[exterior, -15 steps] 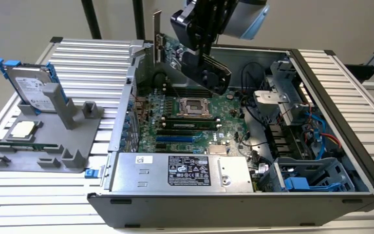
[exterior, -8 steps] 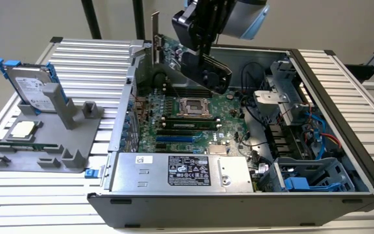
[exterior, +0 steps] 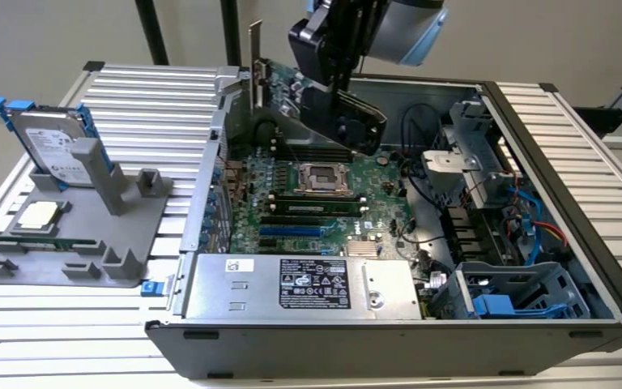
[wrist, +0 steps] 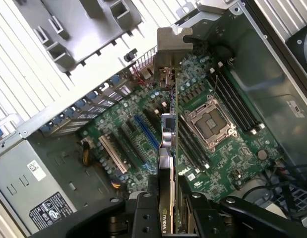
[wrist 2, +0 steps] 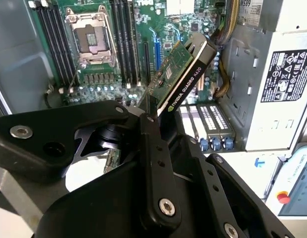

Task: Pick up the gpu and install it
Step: 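Insert the gpu into the slot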

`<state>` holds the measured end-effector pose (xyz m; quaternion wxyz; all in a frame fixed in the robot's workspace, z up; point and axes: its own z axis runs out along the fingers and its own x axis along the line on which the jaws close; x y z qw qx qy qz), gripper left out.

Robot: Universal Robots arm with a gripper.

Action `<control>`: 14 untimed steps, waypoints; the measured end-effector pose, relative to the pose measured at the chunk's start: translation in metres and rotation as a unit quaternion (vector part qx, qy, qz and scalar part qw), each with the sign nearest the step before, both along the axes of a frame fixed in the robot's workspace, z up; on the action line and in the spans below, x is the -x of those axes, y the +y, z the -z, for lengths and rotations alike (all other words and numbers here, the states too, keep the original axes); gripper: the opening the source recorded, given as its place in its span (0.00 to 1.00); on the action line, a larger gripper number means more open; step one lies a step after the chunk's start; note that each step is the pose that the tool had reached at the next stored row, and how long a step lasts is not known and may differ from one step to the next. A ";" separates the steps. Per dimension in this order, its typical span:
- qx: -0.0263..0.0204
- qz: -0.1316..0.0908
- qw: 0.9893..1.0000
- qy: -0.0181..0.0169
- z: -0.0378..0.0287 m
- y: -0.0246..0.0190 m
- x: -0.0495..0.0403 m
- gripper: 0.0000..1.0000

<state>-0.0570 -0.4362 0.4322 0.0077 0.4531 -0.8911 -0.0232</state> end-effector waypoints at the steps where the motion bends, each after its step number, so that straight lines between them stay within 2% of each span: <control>1: 0.000 -0.003 1.000 0.000 0.0000 0.0000 0.0000 0.00; 14: 0.000 -0.040 0.999 0.000 0.0000 0.0000 0.0000 0.00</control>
